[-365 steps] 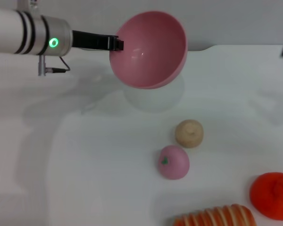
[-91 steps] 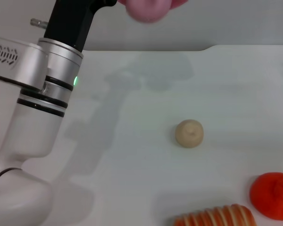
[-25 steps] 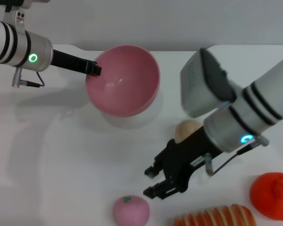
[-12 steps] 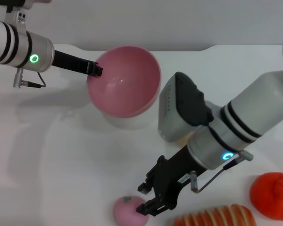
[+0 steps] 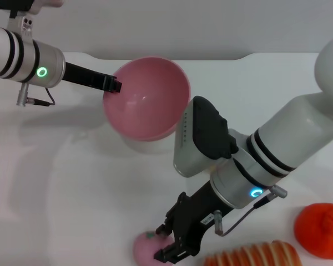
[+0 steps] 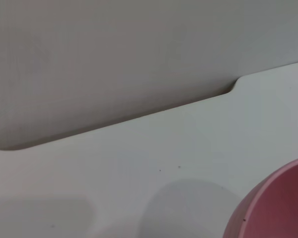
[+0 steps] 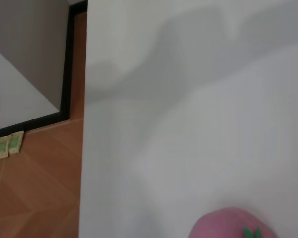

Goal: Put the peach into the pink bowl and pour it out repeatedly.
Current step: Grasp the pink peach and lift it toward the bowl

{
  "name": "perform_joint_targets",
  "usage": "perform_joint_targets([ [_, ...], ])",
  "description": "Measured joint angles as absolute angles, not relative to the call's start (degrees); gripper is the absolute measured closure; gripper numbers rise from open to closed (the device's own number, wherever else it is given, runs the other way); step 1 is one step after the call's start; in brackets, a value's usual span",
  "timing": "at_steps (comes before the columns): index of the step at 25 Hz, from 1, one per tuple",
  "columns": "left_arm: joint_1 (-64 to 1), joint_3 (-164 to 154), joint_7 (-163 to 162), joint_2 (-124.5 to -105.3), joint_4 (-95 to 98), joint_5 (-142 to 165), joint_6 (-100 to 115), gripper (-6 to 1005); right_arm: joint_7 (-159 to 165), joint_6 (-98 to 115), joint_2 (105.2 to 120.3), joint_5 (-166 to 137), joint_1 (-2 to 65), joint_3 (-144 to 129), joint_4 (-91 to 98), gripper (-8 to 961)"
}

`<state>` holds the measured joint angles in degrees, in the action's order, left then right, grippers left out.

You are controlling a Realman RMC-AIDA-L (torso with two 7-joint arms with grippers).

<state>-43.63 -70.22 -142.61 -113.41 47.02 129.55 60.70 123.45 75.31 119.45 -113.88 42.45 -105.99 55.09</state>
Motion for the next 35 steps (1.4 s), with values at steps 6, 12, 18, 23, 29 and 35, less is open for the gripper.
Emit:
perform_joint_targets([
  [6, -43.52, -69.84, -141.51, -113.62, 47.02, 129.62, 60.56, 954, 125.01, 75.03, 119.45, -113.81, 43.53, -107.79, 53.6, 529],
  [12, -43.22, -69.78, -141.29, -113.74, 47.02, 129.65, 60.34, 954, 125.55, 74.3, 119.44, -114.26, 43.56, -108.54, 53.46, 530],
  [18, -42.92, -69.77, -141.15, -113.77, 47.02, 129.65, 60.26, 955, 125.06, 73.97, 119.36, -114.46, 43.25, -108.58, 53.52, 664],
  [23, -42.8, -69.73, -140.87, -113.79, 47.01, 129.65, 60.26, 955, 124.83, 74.14, 119.21, -114.51, 42.84, -108.86, 54.52, 836],
  [29, -42.8, -69.75, -140.53, -114.05, 47.02, 129.65, 60.36, 955, 124.78, 76.27, 118.63, -115.52, 38.36, -105.03, 65.05, 920],
  [35, -42.87, -70.1, -140.29, -114.24, 47.04, 129.64, 60.28, 955, 124.73, 78.89, 118.86, -117.85, 33.72, -95.38, 80.51, 920],
])
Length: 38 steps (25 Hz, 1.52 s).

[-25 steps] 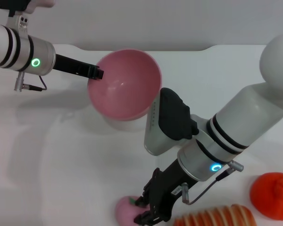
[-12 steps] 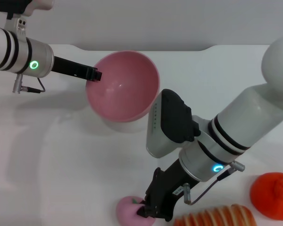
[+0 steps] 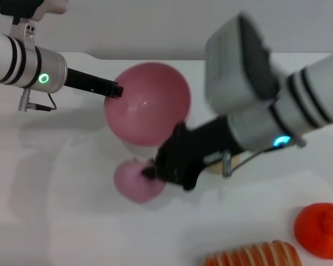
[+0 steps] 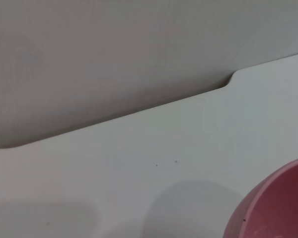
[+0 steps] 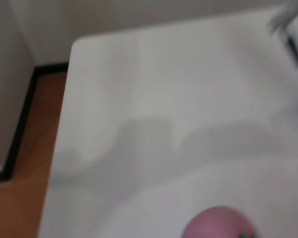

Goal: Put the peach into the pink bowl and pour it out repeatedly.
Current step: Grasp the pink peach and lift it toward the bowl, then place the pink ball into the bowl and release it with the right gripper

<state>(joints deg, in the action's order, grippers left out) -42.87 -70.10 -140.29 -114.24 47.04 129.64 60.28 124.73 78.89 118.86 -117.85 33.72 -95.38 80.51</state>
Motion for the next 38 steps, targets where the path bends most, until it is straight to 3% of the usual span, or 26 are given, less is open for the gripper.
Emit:
perform_joint_targets([
  [9, -42.98, -69.88, -139.8, -114.86, 47.26, 129.64, 60.37, 954, 123.85, 79.59, 118.92, -116.9, 31.82, -80.74, 91.31, 919],
  [26, -43.24, -69.88, -139.81, -115.8, 47.56, 129.64, 60.81, 954, 120.12, 67.06, 118.71, -116.98, 31.45, -79.46, 79.95, 913],
  [31, -43.4, -70.16, -139.82, -116.07, 47.56, 129.64, 60.79, 954, 119.35, 65.71, 118.79, -116.87, 31.41, -79.78, 78.5, 739],
  [38, -43.4, -70.21, -139.84, -116.22, 47.55, 129.66, 60.78, 955, 118.9, 65.64, 118.85, -116.48, 30.8, -79.46, 78.58, 591],
])
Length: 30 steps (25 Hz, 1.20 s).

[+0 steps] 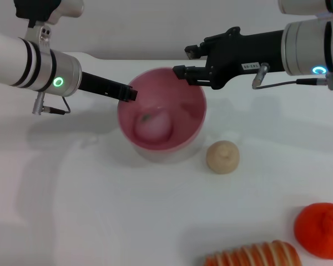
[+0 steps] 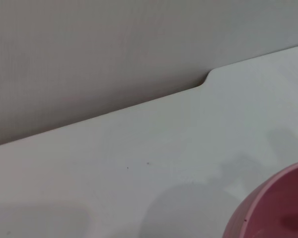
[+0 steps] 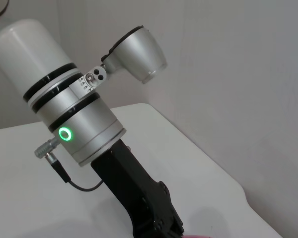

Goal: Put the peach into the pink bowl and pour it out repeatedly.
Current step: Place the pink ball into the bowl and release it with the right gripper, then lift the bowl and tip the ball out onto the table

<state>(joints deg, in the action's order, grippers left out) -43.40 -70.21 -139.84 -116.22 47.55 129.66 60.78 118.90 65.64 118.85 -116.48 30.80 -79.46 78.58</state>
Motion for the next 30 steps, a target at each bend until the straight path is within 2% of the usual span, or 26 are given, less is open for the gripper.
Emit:
perform_joint_targets([
  [4, -43.34, -70.22, -139.84, -116.27, 47.54, 129.64, 60.85, 954, 115.24, 65.6, 118.98, -113.5, 28.76, -78.38, 79.2, 507],
  [11, -43.71, -69.82, -139.84, -116.47, 47.54, 129.56, 61.16, 954, 101.93, 69.33, 119.06, -98.26, 22.39, -72.49, 80.68, 504],
  [18, -44.0, -70.11, -139.84, -117.32, 47.54, 129.4, 61.13, 954, 91.98, 78.46, 117.34, -83.47, 19.98, -60.75, 72.03, 505],
  [30, -43.0, -70.6, -139.84, -117.67, 47.36, 129.02, 61.23, 954, 69.34, 87.33, 118.45, -74.71, 20.38, -49.81, 51.85, 724],
])
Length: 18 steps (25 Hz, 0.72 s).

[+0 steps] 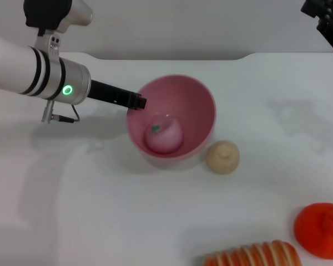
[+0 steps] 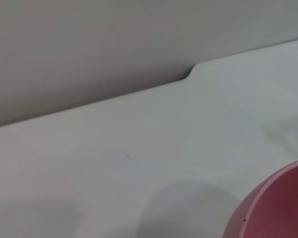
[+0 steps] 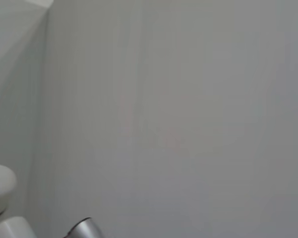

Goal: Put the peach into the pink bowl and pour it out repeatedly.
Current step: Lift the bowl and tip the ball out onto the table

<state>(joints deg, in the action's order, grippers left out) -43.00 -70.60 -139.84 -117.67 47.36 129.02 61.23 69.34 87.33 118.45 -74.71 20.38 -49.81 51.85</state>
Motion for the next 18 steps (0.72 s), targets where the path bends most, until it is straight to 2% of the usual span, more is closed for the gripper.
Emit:
perform_joint_targets([
  [10, -41.77, -71.18, -139.84, -117.77, 47.72, 128.96, 65.2, 954, 62.11, 86.92, 118.86, -73.98, 21.88, -49.78, 45.85, 954],
  [18, -41.59, -70.84, -139.84, -117.74, 47.73, 128.93, 65.28, 954, 60.04, 86.97, 118.84, -73.66, 22.48, -49.38, 43.05, 954],
])
